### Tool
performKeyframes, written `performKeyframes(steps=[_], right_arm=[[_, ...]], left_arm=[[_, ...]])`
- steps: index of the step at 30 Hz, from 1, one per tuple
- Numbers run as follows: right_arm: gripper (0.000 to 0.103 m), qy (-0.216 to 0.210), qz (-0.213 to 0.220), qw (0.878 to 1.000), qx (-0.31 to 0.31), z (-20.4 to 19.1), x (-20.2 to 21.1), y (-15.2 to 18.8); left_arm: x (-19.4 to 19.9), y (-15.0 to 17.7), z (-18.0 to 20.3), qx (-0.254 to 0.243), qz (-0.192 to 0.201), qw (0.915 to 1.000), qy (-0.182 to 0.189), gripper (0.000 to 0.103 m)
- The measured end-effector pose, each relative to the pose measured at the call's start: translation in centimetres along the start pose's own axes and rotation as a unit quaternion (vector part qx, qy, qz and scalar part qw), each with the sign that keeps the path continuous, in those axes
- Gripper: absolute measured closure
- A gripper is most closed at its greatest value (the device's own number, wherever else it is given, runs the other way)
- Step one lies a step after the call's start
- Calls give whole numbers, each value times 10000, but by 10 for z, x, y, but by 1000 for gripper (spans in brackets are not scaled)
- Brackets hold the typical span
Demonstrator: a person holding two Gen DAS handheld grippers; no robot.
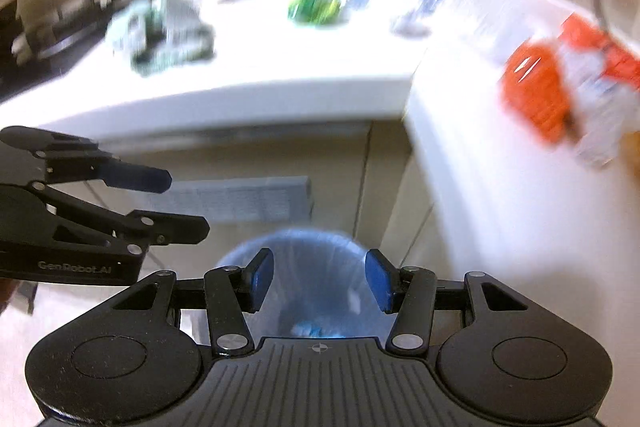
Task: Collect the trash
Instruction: 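Move both tools back up to the counter by the sink, then grasp the tan plastic bag with the right tool while the left tool grasps white tissue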
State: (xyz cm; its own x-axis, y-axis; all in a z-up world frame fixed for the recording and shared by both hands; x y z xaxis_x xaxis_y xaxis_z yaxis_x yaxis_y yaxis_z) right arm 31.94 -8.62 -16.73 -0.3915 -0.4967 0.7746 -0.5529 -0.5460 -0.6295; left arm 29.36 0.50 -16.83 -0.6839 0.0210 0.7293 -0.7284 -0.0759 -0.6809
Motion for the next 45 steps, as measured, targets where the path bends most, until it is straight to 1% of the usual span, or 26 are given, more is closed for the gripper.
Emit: performKeyframes(steps=[1,2,3,5,9,11,14,16,20,22,24,27,30,33,38,39,40,41,42,43,44,45], right_arm=[[51,55,103,9999,-25,4,9,-7],[45,103,195,9997,-66,7,17,-13],[36,167,319,9993,-135,14,26,-19],[32,257,549,9977,-296,26,42,-30],[31,586,911,9919,-661,62,72,-48],[30,651,1085,9878,-908,85,87,-57],[30,883,1321,9808,-1129,117,106,-63],[30,1061,1389,9768,-1235,139,113,-65],[30,1354,1390,9685,-1560,188,117,-61],[30,1460,1394,9661,-1611,209,117,-57],[30,1522,1367,9665,-1547,226,115,-55],[30,1525,1252,9717,-1302,239,107,-57],[27,1405,1158,9751,-1268,250,95,-61],[26,1186,1061,9760,-1490,262,80,-63],[27,935,933,9790,-1550,271,64,-65],[28,920,928,9793,-1544,271,62,-65],[32,890,931,9799,-1523,271,60,-66],[42,860,933,9805,-1504,271,58,-67],[50,859,923,9808,-1488,271,57,-68],[55,878,905,9813,-1457,271,55,-68],[86,901,871,9820,-1413,271,53,-67],[101,892,818,9830,-1384,271,50,-66]], left_arm=[[4,-8,2,-7,93,10000,-3,48],[7,-17,5,-13,190,9998,-2,47],[9,-25,7,-14,291,9996,-1,43],[14,-43,14,-41,488,9988,16,39],[18,-77,35,-115,781,9968,123,34],[15,-93,48,-126,889,9957,211,34],[9,-114,68,-171,1026,9942,281,33],[6,-126,82,-244,1099,9931,337,30],[-6,-141,113,-609,1173,9904,415,29],[-13,-149,127,-808,1192,9886,431,29],[-21,-155,139,-962,1200,9872,425,28],[-30,-161,153,-1173,1206,9849,399,27],[-37,-167,165,-1461,1244,9809,306,26],[-44,-171,175,-1800,1250,9755,173,26],[-54,-173,190,-2199,1274,9672,56,26],[-56,-174,192,-2259,1269,9658,43,26],[-59,-174,194,-2298,1255,9651,37,26],[-62,-174,196,-2330,1238,9646,25,26],[-66,-174,197,-2365,1226,9638,12,26],[-69,-175,199,-2408,1208,9630,8,26],[-72,-175,201,-2450,1190,9622,-3,26],[-75,-175,202,-2482,1173,9616,-5,26]])
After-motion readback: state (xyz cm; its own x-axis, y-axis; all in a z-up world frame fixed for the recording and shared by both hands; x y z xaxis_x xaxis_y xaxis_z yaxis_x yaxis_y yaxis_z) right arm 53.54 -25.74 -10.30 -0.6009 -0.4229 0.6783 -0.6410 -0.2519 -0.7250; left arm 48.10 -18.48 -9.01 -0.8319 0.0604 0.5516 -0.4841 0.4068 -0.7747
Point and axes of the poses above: each gripper's, at about its wrist camera, not at the fingertips, and x roughly against the way its jaws point, z to its right, y to its underside, the point moved 10 cm from there along -x, roughly the way its jaws point, and after that the axes turned 2 degrees about -x, right-handed, at the moved point
